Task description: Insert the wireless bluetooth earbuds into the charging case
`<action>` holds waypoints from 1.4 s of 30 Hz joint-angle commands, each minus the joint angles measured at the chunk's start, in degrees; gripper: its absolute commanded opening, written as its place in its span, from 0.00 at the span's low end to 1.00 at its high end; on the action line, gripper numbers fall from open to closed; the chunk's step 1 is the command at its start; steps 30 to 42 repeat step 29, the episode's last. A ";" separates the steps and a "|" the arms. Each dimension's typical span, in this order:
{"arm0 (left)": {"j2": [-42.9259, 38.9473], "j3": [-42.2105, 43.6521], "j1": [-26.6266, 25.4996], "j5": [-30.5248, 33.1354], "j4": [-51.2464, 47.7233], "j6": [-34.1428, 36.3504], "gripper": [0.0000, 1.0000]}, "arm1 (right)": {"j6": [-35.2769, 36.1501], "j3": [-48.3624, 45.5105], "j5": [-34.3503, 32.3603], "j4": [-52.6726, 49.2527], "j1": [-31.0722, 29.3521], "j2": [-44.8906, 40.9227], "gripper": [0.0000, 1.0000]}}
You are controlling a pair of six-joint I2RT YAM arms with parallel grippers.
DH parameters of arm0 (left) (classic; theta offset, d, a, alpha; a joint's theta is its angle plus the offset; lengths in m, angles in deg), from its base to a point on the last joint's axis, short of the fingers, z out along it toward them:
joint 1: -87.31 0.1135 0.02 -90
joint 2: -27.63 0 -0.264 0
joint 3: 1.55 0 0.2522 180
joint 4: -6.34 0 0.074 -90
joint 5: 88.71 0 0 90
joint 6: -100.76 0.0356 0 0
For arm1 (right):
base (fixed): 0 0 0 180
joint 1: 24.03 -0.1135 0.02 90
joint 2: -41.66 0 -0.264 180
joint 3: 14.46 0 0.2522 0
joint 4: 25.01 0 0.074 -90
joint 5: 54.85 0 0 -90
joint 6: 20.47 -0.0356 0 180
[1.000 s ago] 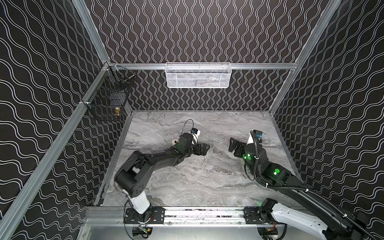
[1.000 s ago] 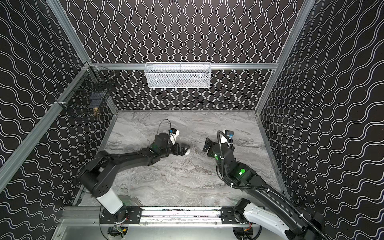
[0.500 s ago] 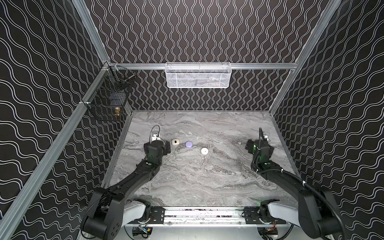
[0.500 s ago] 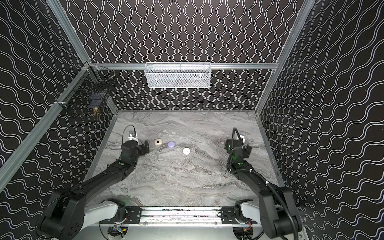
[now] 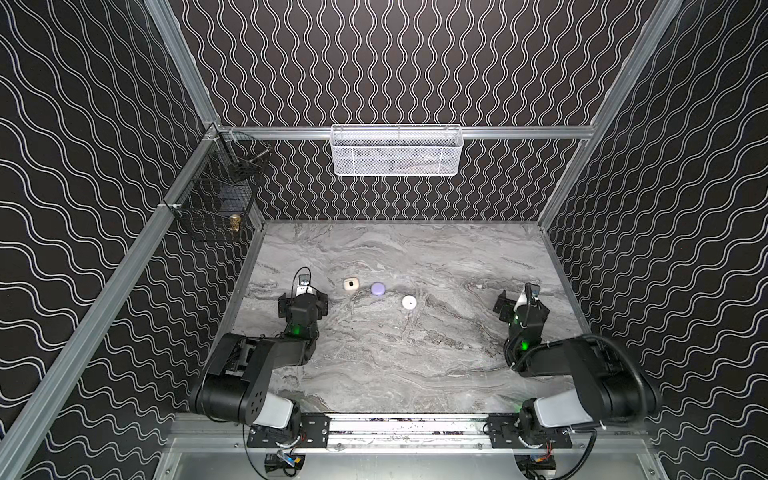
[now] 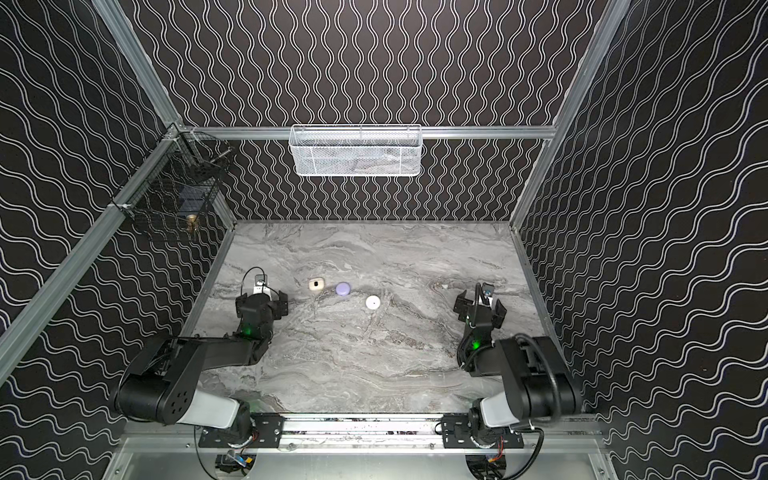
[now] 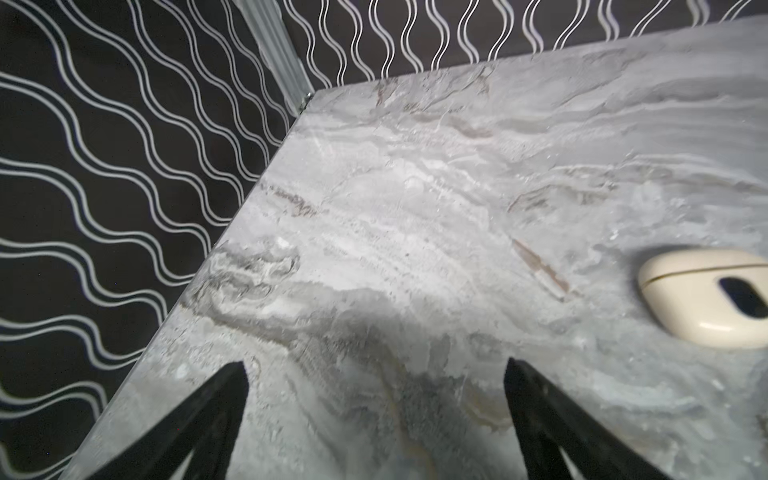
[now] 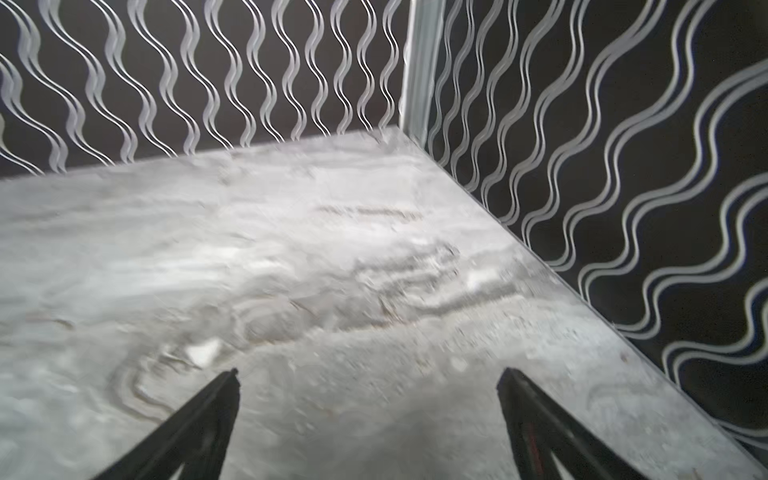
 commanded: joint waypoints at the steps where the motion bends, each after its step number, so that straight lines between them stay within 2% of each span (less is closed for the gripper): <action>1: 0.62 -1.56 0.41 -9.48 3.47 3.13 0.99 | -0.52 2.08 9.47 8.40 2.64 1.44 1.00; 3: 1.97 -3.66 1.07 -12.51 1.06 3.63 0.99 | 0.51 1.95 11.01 11.79 3.05 3.18 1.00; 6: 3.24 -5.86 4.44 -17.57 -2.52 2.22 0.98 | 0.00 2.52 10.53 7.68 3.13 1.55 1.00; 7: 4.00 -2.74 4.87 -18.53 2.84 2.74 0.99 | 0.19 2.78 10.03 8.48 3.17 2.18 1.00; 9: 8.57 3.56 6.80 -17.11 20.09 0.19 0.99 | 0.17 3.38 9.23 8.60 3.17 2.88 1.00; 11: 11.99 5.60 8.23 -17.20 28.27 -0.92 0.99 | -0.06 3.44 9.04 6.53 3.06 1.71 1.00; 13: 10.41 3.42 8.21 -19.25 21.62 -0.39 0.99 | 0.39 3.06 9.18 8.97 3.05 2.73 1.00; 16: 10.50 -0.01 7.89 -16.32 15.10 -0.85 0.99 | 0.08 3.35 9.17 7.30 3.05 2.16 1.00; 42: 10.81 -0.73 7.14 -15.87 14.45 0.05 0.99 | 1.00 2.23 7.71 10.78 2.18 2.77 1.00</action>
